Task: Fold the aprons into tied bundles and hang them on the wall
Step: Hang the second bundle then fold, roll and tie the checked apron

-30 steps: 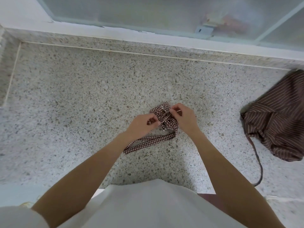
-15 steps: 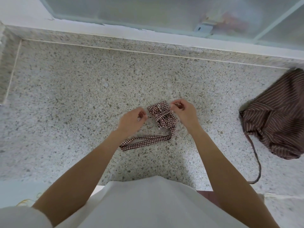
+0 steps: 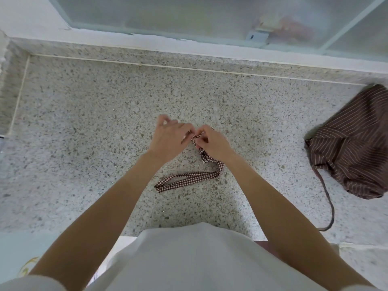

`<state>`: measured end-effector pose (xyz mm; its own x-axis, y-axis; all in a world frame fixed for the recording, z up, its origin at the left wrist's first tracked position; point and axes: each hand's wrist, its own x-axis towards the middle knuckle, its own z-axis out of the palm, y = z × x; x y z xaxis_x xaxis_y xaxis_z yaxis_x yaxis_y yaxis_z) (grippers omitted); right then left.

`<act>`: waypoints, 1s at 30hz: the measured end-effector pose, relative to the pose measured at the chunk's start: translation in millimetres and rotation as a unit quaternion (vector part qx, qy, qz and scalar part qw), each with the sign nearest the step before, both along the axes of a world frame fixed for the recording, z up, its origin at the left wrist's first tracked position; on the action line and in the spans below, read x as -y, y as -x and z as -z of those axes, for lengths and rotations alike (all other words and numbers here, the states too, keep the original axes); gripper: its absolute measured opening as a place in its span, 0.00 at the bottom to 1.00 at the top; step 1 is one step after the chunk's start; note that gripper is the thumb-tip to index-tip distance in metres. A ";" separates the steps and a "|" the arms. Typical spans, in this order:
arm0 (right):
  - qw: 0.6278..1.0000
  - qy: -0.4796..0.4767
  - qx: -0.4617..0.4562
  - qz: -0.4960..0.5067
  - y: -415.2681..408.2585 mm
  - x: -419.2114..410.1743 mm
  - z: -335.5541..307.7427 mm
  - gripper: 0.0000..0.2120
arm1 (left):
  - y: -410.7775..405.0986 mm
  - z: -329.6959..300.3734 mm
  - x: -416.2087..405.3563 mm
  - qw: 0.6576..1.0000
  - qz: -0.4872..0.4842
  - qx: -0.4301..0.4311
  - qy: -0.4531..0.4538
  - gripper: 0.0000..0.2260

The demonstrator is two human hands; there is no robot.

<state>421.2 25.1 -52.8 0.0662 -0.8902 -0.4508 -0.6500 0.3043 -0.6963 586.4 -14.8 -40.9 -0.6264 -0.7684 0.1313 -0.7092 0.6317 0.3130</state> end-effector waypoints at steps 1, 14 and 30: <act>1.000 0.002 0.005 -0.004 1.2 -0.8 -0.5 0.04 | 2.6 -3.4 7.4 1.000 0.010 0.000 0.003 0.08; 0.994 -0.003 0.060 0.090 17.5 -1.7 0.0 0.07 | 22.3 14.0 -22.5 0.967 -0.039 -0.159 -0.193 0.08; 0.983 -0.003 0.126 0.133 19.8 -10.0 4.0 0.10 | 28.2 22.7 -23.8 0.964 -0.080 -0.124 -0.221 0.06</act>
